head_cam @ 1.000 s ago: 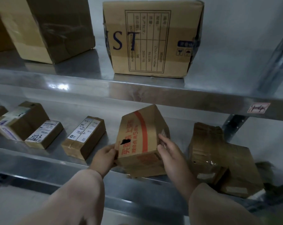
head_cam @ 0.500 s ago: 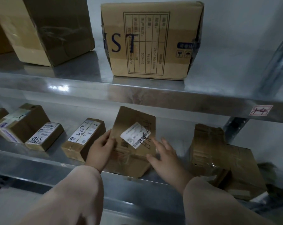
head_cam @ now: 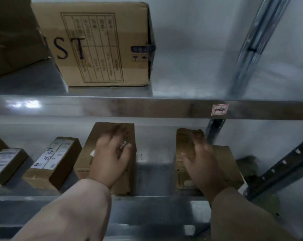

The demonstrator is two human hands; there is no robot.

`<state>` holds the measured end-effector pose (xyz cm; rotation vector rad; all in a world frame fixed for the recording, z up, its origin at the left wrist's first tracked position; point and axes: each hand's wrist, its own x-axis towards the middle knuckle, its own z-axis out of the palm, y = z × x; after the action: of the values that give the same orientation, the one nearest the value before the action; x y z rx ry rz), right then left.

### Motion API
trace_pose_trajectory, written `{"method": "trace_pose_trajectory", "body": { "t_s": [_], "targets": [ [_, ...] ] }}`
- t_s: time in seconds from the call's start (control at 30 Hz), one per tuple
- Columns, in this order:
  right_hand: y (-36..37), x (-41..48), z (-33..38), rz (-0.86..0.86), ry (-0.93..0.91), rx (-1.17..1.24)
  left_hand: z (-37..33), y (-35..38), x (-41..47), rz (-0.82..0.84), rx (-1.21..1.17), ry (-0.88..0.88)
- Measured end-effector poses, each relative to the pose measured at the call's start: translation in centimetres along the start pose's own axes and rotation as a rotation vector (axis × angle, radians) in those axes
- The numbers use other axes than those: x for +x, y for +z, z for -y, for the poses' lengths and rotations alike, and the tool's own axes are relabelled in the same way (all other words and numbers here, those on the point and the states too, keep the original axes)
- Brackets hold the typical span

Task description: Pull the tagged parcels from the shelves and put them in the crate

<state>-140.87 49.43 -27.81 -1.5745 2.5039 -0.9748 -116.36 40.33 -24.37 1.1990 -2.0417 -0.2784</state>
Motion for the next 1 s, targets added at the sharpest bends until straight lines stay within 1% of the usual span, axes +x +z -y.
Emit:
{"method": "trace_pose_trajectory", "body": {
  "t_s": [0.07, 0.13, 0.17, 0.23, 0.3, 0.37, 0.43, 0.5, 0.57, 0.67, 0.73, 0.77, 0.8, 0.9, 0.93, 0.97, 1.0],
  "targets": [
    [-0.3, 0.0, -2.3, 0.046, 0.08, -0.23, -2.5, 2.3, -0.3, 0.126, -0.141, 0.072],
    [-0.1, -0.3, -3.6, 0.102, 0.077, -0.372, -4.4, 5.0, -0.7, 0.268, -0.227, 0.076],
    [0.1, -0.4, -3.9, 0.115, 0.07, -0.377, -5.0, 6.4, -0.9, 0.35, -0.275, 0.039],
    [0.3, -0.7, -3.8, 0.11, 0.051, -0.315, -6.0, 8.5, -1.2, 0.523, -0.409, -0.132],
    [0.5, -1.3, -3.2, 0.098, 0.013, -0.215, -6.7, 9.6, -1.3, 0.611, -0.557, -0.288],
    [0.8, -2.0, -2.6, 0.127, -0.023, -0.053, -7.0, 10.4, -1.4, 0.599, -0.613, -0.364],
    [1.1, -2.8, -2.2, 0.196, -0.007, 0.191, -6.6, 10.7, -1.5, 0.555, -0.646, -0.44],
    [1.3, -3.3, -2.0, 0.274, 0.007, 0.378, -6.2, 10.6, -1.4, 0.545, -0.696, -0.496],
    [1.3, -3.6, -1.8, 0.307, 0.004, 0.49, -6.1, 10.2, -1.4, 0.574, -0.696, -0.531],
    [0.9, -3.6, -1.4, 0.354, -0.005, 0.57, -6.0, 9.9, -1.3, 0.578, -0.592, -0.56],
    [0.5, -3.7, -1.6, 0.369, -0.004, 0.601, -5.8, 9.8, -1.4, 0.536, -0.651, -0.593],
    [0.2, -3.7, -1.8, 0.336, -0.001, 0.612, -5.7, 9.7, -1.5, 0.504, -0.723, -0.615],
    [-0.2, -3.7, -1.9, 0.255, 0.011, 0.613, -5.6, 9.6, -1.6, 0.478, -0.802, -0.637],
    [-1.4, -3.0, -2.6, -0.073, 0.125, 0.584, -5.3, 9.6, -1.9, 0.445, -0.994, -0.715],
    [-1.8, -2.6, -2.8, -0.121, 0.179, 0.574, -5.2, 9.6, -2.0, 0.456, -1.058, -0.75],
    [-2.2, -2.2, -3.0, -0.089, 0.236, 0.588, -5.2, 9.6, -2.2, 0.477, -1.146, -0.804],
    [-2.3, -1.9, -3.3, 0.012, 0.276, 0.652, -5.3, 9.7, -2.5, 0.493, -1.262, -0.89]
  ]
}}
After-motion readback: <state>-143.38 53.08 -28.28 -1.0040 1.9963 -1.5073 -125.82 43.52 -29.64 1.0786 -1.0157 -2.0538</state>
